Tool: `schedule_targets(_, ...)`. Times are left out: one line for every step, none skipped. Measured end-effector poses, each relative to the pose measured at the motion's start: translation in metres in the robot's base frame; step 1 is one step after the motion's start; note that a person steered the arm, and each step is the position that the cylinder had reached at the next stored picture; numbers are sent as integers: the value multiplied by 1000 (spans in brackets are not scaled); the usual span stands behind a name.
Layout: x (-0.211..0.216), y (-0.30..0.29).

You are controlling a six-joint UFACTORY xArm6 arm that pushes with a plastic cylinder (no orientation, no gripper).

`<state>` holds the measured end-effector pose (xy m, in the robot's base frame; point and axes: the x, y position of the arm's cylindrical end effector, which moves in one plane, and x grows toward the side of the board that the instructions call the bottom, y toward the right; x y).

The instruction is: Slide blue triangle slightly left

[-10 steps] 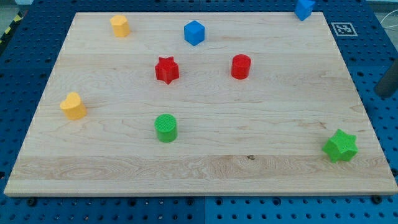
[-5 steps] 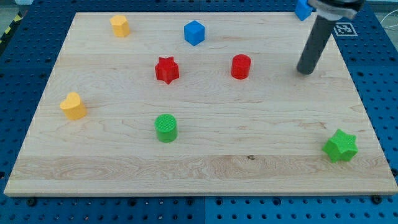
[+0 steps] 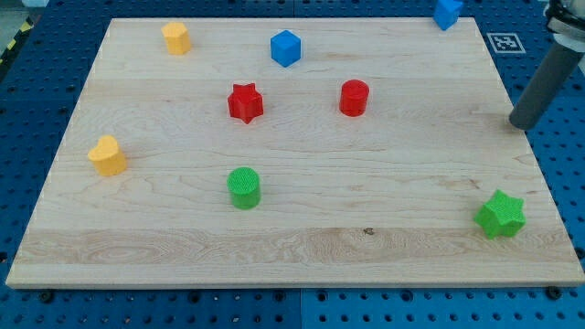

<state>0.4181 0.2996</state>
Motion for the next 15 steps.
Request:
schedule_targets(-27, -33)
schedule_targets(-54, -52)
schedule_targets(-94, -81)
schedule_targets(-138, -112)
schedule_targets(-178, -134)
schedule_targets(-199, -138)
schedule_targets(-203, -137)
schedule_targets(-203, -137)
schedule_targets(-227, -137)
schedule_targets(-227, -137)
schedule_targets(-223, -118)
schedule_targets(-178, -122)
schedule_targets(-167, -76)
schedule_targets(-167, -33)
schedule_targets(-190, -15)
